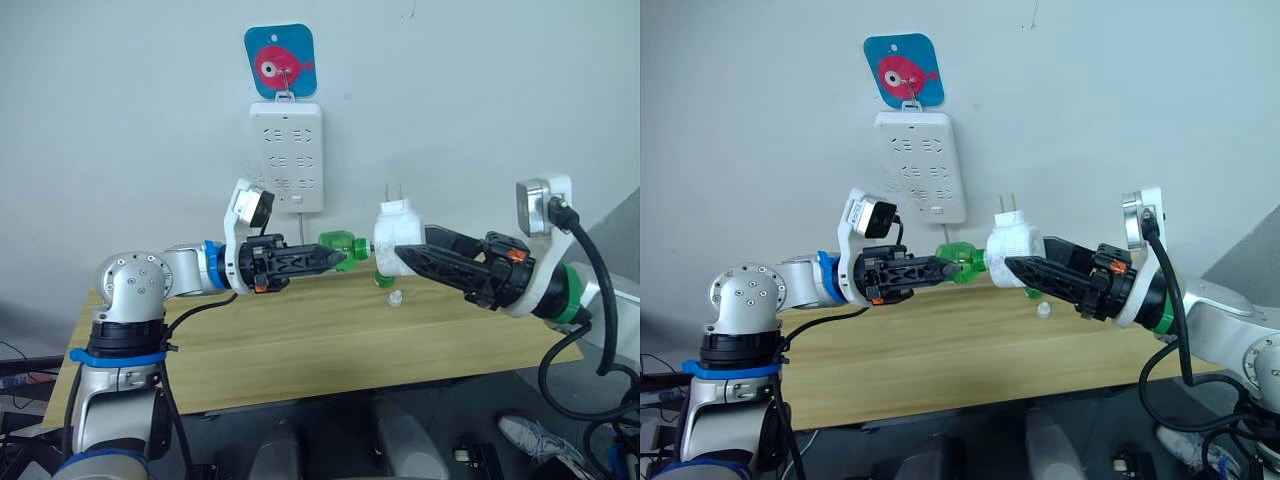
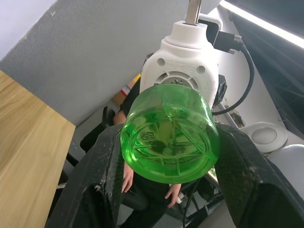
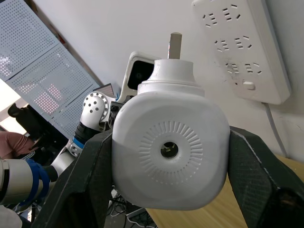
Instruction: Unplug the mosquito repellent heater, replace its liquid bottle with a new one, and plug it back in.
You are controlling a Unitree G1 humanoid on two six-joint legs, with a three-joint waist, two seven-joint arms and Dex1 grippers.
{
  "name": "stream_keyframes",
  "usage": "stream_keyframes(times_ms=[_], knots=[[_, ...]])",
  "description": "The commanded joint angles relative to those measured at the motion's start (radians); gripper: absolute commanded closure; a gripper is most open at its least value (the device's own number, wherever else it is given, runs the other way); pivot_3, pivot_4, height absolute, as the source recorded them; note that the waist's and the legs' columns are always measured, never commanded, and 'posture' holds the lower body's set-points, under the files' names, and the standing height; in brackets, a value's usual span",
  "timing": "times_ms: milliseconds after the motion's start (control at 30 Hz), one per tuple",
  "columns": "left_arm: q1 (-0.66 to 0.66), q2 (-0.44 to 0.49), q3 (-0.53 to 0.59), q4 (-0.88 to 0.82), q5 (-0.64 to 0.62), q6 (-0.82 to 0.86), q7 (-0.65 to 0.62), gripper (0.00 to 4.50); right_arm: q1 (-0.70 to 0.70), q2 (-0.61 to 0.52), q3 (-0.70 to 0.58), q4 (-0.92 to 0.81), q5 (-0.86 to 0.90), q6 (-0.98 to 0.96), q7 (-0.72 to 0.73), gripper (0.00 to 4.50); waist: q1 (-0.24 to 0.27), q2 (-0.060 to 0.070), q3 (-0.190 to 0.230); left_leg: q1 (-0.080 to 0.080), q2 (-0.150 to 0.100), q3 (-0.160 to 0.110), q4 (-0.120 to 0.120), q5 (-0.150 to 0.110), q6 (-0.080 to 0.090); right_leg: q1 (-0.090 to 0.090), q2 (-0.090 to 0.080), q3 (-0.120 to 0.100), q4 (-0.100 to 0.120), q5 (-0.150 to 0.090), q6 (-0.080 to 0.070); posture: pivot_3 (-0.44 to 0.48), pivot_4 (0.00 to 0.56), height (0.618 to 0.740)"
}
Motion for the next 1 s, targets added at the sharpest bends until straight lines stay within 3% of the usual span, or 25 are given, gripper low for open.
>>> stream_keyframes(times_ms=[33,333,700,1000], knots=[[-0.01,-0.008,-0.024,-0.07,-0.043,0.013,-0.037,2.15,0.005,-0.013,0.018,-0.042,0.02,0.001,0.032,1.53,0.0,0.0,0.0,0.0,0.0,0.0,0.0,0.0,0.0,0.0,0.0,0.0,0.0,0.0,0.0,-0.179,0.157,0.733],[0.02,0.027,-0.072,-0.111,0.011,-0.031,-0.093,2.15,0.032,-0.033,0.006,-0.028,0.02,-0.004,0.047,1.53,0.0,0.0,0.0,0.0,0.0,0.0,0.0,0.0,0.0,0.0,0.0,0.0,0.0,0.0,0.0,-0.179,0.156,0.733],[0.008,-0.028,-0.055,-0.09,0.027,-0.062,-0.043,2.16,0.021,-0.05,0.051,-0.082,0.016,0.003,0.057,1.53,0.0,0.0,0.0,0.0,0.0,0.0,0.0,0.0,0.0,0.0,0.0,0.0,0.0,0.0,0.0,-0.179,0.161,0.733],[-0.002,-0.002,-0.052,-0.064,0.036,-0.06,-0.064,2.17,0.065,-0.106,0.025,-0.069,-0.017,0.014,0.131,1.53,0.001,0.0,0.0,0.0,0.0,0.0,0.0,0.0,0.0,0.0,0.0,0.0,0.001,0.0,0.0,-0.178,0.164,0.733]])
